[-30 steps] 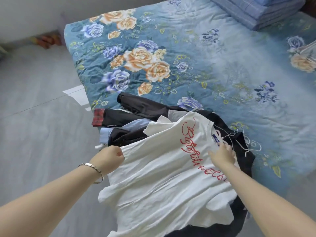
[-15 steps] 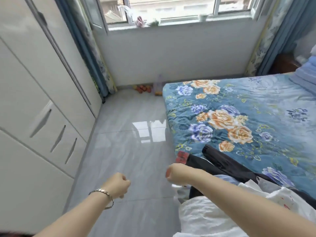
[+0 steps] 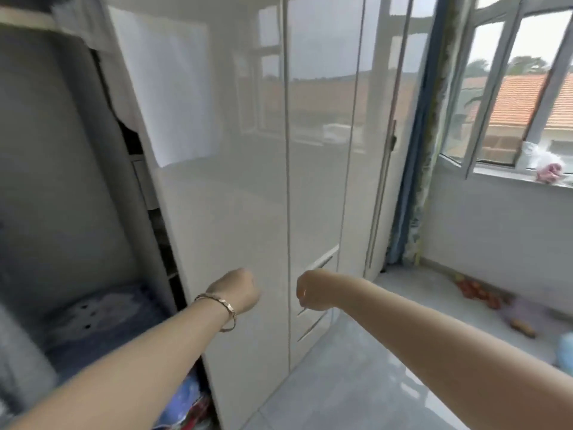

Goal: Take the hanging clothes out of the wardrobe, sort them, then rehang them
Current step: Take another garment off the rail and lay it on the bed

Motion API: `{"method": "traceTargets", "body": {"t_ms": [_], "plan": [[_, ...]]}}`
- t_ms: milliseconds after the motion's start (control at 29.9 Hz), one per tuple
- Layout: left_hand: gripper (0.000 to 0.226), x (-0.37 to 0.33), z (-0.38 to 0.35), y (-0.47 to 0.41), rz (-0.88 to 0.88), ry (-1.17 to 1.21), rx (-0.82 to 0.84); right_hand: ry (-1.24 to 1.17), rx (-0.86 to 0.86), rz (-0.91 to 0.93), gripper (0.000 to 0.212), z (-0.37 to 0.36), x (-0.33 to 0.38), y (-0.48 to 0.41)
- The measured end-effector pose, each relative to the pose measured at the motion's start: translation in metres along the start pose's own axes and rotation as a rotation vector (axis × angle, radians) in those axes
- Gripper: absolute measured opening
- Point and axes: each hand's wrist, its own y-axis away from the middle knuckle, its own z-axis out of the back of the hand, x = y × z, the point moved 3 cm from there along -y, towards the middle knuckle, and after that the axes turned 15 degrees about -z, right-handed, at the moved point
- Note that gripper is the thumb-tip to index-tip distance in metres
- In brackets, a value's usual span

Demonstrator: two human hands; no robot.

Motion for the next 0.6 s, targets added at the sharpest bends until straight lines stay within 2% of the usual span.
{"method": "traceTargets", "body": {"t_ms": [201, 368, 469, 535, 602], "plan": [[0.018, 0.114, 0.089, 0.028, 0.344, -0.049, -0.196, -0.165, 0.022, 0.343, 0.03, 0.086, 0.141, -0.041], [0.017, 0.171, 0.163, 0.08, 0.606, -0.091, -0.413, -0.105, -0.008, 0.628, 0.03, 0.144, 0.244, -0.043], [0.025, 0.197, 0.203, 0.115, 0.731, -0.132, -0.493, -0.113, -0.064, 0.758, 0.021, 0.18, 0.299, -0.037], [0.03, 0.214, 0.227, 0.137, 0.809, -0.134, -0.544, -0.184, -0.081, 0.82, 0.009, 0.203, 0.336, -0.034], [0.03, 0.228, 0.246, 0.154, 0.847, -0.119, -0.59, -0.3, -0.087, 0.845, 0.009, 0.223, 0.375, -0.034]]}}
